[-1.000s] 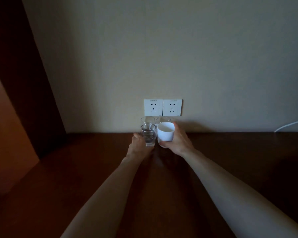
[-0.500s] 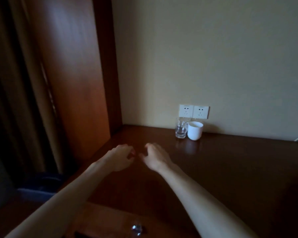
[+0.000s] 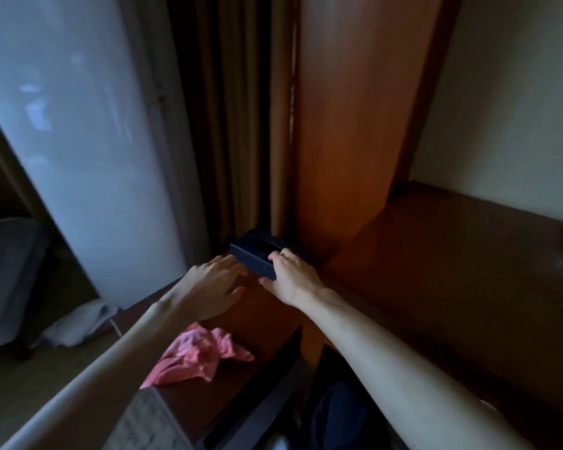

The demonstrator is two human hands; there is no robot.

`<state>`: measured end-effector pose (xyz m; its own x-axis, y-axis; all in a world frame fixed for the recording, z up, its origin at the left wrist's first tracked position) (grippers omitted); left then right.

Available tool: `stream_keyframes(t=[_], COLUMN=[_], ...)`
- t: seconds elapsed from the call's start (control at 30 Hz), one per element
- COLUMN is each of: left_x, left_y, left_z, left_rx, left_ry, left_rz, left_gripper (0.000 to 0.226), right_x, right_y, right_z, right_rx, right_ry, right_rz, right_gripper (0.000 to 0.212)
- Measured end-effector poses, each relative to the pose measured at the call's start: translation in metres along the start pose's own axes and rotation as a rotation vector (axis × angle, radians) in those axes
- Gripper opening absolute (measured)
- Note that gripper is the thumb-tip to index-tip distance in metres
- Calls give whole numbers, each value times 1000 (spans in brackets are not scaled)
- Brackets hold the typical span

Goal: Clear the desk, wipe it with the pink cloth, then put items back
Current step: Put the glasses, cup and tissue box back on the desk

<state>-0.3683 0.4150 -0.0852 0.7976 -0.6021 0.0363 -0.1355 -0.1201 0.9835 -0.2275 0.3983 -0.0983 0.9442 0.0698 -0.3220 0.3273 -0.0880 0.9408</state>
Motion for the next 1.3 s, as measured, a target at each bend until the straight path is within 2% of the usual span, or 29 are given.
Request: stream_keyframes(t=[0.1,0.27,0.43,0.57,0.7,0.8,0.93,1.1,1.3], left_x=[-39,-79,-93,-86,-72,-64,-57,-49,15], left_y=[-39,-103,-151,-191,-206,-188,-133,-31,98], left_z=[-12,-71,-143,-194,-209,-201,-170,-133,-90], left_rx=[-30,-83,-61,-72,-105,-113,-151,-89,44], left_ry=[46,63,42,-59,-202,-237,-201,-143,-77], left_rz=[-1,39,65,-49,-52,-78,-66,-136,-6], left_gripper=[44,56,71,86,76,65,59,61,56], right_x=[7,60,89,96,99,89,50,-1,-15], right_y=[-51,-111,-147,-156,-156,-148,-113,-19,115], right_z=[-59,-138,-187,-200,-199,-185,-159,-121,-43], right_rx=[-74,-101,-111,-106,-153,-180,-193,-145,-35], right_ry=[-27,-211,-219,-185,-169,-128,35,181,249], right_rz=[84,117,188,290,278,260,270,194,127], right_gripper=[59,67,65,60,60,60,57,58,47])
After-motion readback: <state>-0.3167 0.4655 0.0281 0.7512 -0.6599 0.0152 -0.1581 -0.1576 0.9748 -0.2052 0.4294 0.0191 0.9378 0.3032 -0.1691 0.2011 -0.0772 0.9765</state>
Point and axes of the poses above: each hand's wrist, its own z-axis away from the middle knuckle, its own y-axis out of the back of the hand, x = y × z, the point moved 9 cm from there along -z, towards the middle knuckle, and after that the axes turned 7 degrees about y, right-handed, at the moved point
